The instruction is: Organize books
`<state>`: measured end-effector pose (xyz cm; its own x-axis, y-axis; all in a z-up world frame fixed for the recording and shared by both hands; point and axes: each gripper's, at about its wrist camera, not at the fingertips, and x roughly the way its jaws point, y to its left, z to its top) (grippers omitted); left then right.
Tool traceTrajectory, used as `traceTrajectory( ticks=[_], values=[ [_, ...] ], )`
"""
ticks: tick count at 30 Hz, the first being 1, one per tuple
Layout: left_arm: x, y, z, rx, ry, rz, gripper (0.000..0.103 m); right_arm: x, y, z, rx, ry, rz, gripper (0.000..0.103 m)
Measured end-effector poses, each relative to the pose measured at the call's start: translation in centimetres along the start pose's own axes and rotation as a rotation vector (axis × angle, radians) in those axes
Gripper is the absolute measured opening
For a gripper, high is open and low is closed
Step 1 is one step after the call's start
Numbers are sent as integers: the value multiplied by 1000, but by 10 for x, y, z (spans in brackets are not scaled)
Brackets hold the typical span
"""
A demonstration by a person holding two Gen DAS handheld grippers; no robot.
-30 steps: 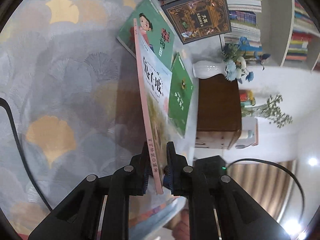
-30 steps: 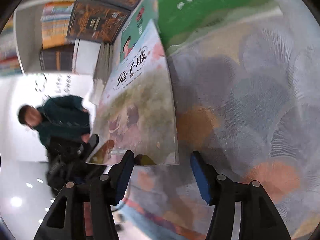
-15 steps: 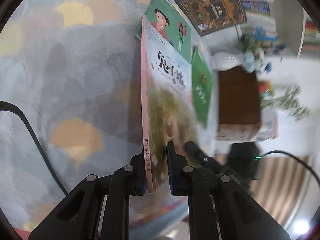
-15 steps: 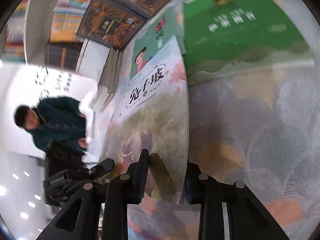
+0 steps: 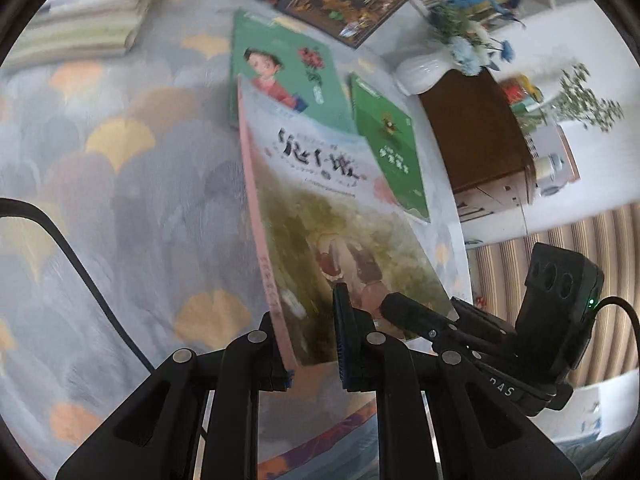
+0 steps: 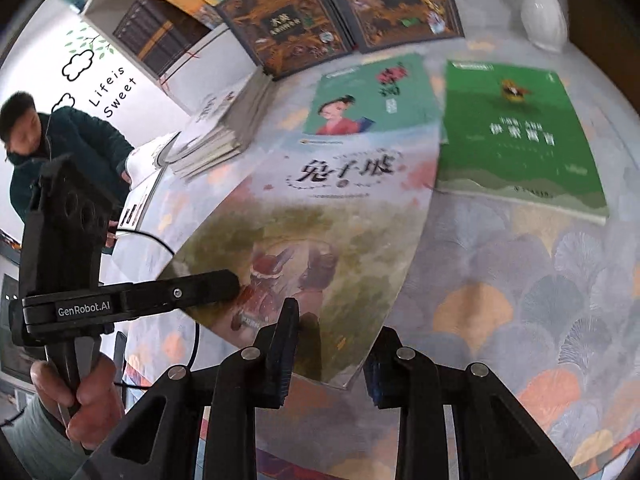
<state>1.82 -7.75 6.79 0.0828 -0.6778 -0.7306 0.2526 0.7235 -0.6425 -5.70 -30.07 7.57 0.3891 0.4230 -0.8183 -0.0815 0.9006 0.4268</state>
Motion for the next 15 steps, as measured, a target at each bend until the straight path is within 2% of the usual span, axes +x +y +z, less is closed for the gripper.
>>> traceTrajectory(
  ticks=[6, 10, 12, 15],
  values=[
    [-6, 23, 12, 19, 27, -13, 12, 19, 42, 9, -77, 12, -53, 29],
    [-12, 39, 15, 16, 36, -48, 12, 27, 45, 12, -12, 9, -38, 29],
    [-18, 36, 18, 54, 28, -58, 12, 25, 53, 12, -34, -16, -69, 29],
    [-26, 30, 23, 129, 28, -47, 12, 24, 77, 15, -122, -40, -167, 29]
  ],
)
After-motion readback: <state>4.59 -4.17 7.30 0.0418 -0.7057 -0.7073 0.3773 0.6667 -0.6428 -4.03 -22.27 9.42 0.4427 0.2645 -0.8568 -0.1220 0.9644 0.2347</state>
